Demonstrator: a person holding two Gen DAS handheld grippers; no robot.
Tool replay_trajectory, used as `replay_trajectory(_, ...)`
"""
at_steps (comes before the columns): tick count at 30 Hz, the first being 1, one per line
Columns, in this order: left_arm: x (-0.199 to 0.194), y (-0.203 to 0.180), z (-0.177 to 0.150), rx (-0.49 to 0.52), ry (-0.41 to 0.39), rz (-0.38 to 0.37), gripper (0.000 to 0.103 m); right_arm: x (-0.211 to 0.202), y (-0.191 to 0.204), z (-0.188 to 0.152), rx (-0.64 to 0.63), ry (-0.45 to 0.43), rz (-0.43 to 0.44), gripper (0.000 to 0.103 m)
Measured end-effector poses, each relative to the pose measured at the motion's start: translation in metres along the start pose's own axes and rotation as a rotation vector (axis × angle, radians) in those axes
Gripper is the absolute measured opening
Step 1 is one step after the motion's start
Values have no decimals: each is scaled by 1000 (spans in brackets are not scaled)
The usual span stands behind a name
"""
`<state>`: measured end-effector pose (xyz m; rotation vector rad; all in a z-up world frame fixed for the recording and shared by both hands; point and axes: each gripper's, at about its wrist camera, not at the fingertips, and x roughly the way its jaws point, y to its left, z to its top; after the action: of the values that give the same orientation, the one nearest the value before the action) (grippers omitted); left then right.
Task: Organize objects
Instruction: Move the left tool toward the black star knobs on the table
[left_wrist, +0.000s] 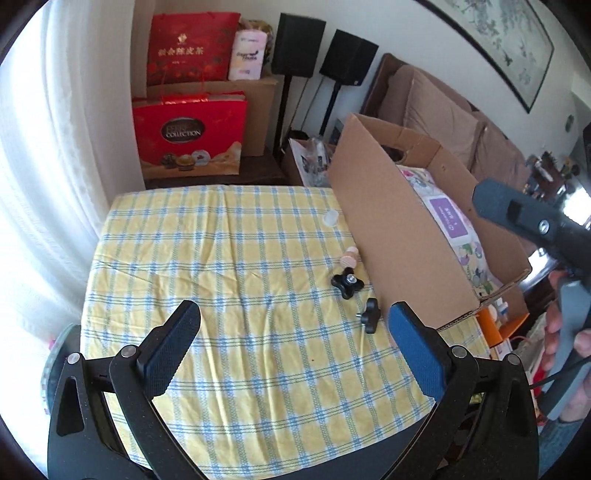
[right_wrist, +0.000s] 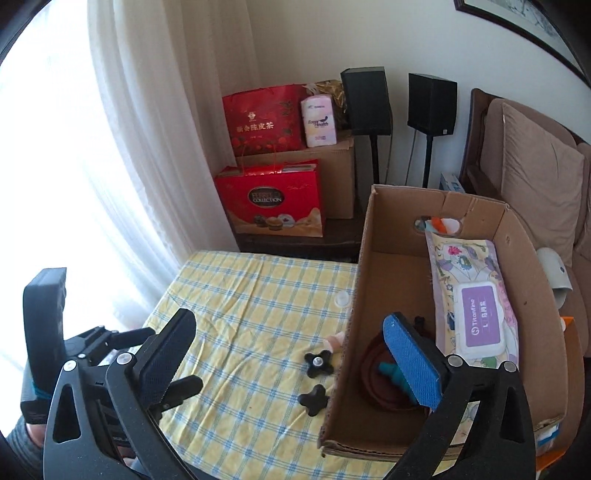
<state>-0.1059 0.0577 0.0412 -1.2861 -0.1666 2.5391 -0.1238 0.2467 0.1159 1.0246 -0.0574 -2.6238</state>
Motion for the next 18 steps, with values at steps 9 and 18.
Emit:
replay_trajectory(9,-16,21,1,-40,-56,28,103,6,14,-15,-14,-16,-27,103)
replay_trajectory(18,16,5,-22,1,-43,-15,102,-5,21,-21,0,-55,-6,103)
